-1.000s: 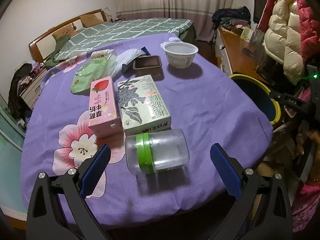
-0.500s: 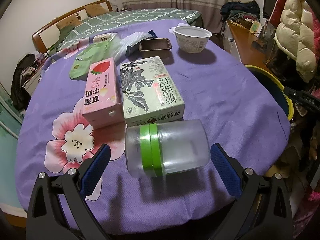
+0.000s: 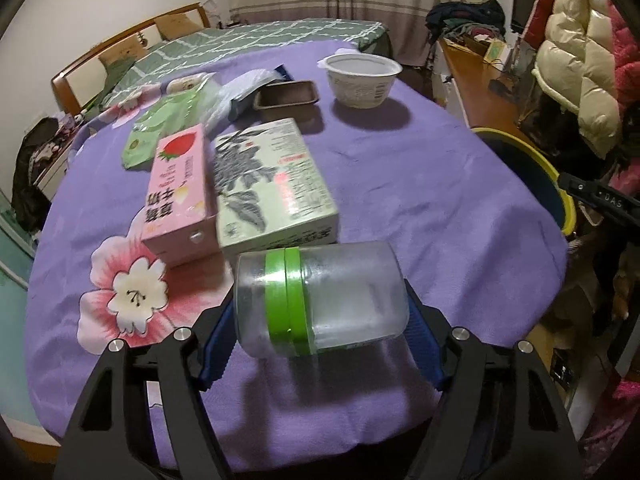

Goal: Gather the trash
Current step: 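Grasp the clear green-lidded plastic jar with the left tool, then carry the jar in the left tool over the yellow bin and release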

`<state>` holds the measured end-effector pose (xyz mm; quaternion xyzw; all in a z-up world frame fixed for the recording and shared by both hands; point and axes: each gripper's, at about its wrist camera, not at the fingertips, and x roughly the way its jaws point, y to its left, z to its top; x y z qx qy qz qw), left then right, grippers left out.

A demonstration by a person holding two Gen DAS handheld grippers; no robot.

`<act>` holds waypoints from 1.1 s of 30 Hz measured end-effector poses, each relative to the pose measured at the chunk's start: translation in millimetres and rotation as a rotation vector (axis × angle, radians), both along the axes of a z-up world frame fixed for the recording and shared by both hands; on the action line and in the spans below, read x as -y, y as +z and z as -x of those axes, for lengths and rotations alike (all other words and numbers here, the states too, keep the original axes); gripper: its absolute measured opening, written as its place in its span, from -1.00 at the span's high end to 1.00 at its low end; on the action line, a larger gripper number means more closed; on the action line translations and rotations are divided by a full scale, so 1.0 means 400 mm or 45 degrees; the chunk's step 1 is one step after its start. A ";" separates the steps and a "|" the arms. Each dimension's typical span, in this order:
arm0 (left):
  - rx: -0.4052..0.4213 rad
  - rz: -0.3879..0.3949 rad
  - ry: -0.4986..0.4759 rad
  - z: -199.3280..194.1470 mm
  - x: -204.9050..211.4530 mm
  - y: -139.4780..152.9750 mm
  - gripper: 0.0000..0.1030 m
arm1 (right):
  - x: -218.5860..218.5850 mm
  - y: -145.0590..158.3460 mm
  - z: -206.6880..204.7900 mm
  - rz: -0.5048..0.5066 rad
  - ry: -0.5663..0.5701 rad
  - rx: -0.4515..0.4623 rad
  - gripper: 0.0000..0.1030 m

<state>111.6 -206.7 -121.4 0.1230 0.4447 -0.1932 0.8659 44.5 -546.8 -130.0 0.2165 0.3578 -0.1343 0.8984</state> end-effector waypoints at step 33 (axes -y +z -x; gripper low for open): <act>-0.056 0.008 -0.600 -0.067 0.725 -0.004 -0.42 | 0.186 -0.007 0.169 0.054 -0.255 -0.012 0.50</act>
